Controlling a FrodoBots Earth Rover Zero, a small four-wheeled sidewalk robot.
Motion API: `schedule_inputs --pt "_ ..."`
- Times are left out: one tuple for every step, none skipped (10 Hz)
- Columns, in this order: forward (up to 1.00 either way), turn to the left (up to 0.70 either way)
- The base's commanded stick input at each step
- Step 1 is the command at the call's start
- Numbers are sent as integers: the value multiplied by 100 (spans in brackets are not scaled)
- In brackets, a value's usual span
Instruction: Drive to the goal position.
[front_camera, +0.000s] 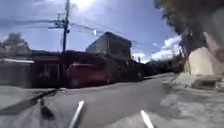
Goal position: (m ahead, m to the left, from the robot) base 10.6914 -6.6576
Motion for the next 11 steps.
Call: schedule_inputs --pt "100 0" --pt "100 0" --pt "100 0" --pt "100 0" --pt "100 0" --pt "100 -17" --pt "100 -31" --pt "100 -40" --pt "100 -40" --pt "100 -40" --pt "100 -40"
